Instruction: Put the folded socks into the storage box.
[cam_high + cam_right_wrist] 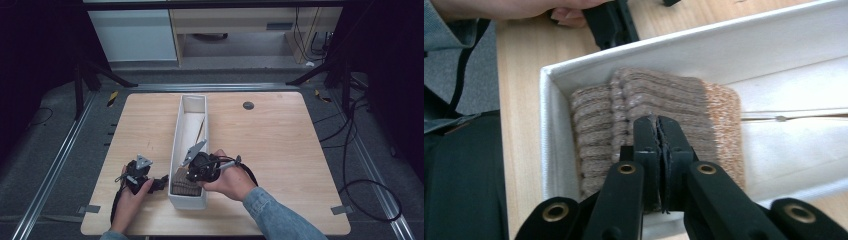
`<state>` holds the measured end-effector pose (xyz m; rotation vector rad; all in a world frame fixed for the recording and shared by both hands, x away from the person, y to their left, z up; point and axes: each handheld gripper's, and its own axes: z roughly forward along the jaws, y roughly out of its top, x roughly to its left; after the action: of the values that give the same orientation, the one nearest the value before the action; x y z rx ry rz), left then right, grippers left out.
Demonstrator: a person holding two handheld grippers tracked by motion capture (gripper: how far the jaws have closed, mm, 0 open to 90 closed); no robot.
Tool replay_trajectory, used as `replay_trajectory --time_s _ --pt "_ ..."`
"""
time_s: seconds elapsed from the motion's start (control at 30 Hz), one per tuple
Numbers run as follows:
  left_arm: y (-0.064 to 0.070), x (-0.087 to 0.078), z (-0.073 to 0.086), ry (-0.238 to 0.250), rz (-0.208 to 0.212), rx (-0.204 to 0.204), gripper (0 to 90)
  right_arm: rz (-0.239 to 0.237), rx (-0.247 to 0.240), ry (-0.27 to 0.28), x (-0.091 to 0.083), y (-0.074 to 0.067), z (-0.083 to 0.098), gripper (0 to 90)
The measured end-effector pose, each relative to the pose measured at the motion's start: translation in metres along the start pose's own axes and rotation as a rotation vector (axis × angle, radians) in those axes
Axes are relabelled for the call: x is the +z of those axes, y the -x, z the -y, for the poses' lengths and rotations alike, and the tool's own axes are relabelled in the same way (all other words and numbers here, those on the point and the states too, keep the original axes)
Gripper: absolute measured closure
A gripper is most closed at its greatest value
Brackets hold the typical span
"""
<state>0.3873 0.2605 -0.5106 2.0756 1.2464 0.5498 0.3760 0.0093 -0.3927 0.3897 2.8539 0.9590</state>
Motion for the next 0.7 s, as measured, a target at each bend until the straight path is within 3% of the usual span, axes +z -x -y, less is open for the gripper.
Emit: replay_trajectory --time_s 0.07,0.27,0.3,0.33,0.37,0.4,0.53,0.6,0.7 --pt "0.0 0.0 0.0 0.0 0.0 -0.001 0.0 0.003 0.003 0.008 -0.001 0.001 0.0 86.0" --pt "0.0 0.0 0.0 0.0 0.002 -0.003 0.0 0.063 0.051 0.05 -0.006 0.01 0.001 56.3" --pt "0.0 0.0 0.0 0.0 0.002 -0.003 0.0 0.063 0.051 0.05 -0.006 0.01 0.001 56.3" --pt "0.0 0.0 0.0 0.0 0.002 -0.003 0.0 0.09 0.063 0.073 -0.009 0.014 0.002 46.6" --pt "0.0 0.0 0.0 0.0 0.002 -0.003 0.0 0.09 0.063 0.073 -0.009 0.014 0.002 46.6" --pt "0.0 0.0 0.0 0.0 0.002 -0.003 0.0 0.132 0.068 0.097 -0.012 0.018 0.003 32.8" --pt "0.0 0.0 0.0 0.0 0.002 -0.003 0.0 0.205 0.097 0.112 -0.015 0.025 0.006 13.4" --pt "0.0 0.0 0.0 -0.002 0.002 -0.001 0.0 0.243 0.115 0.125 -0.017 0.03 0.008 7.4" --pt "0.0 0.0 0.0 -0.002 0.002 0.0 0.0 0.283 0.121 0.146 -0.021 0.038 0.013 5.5"
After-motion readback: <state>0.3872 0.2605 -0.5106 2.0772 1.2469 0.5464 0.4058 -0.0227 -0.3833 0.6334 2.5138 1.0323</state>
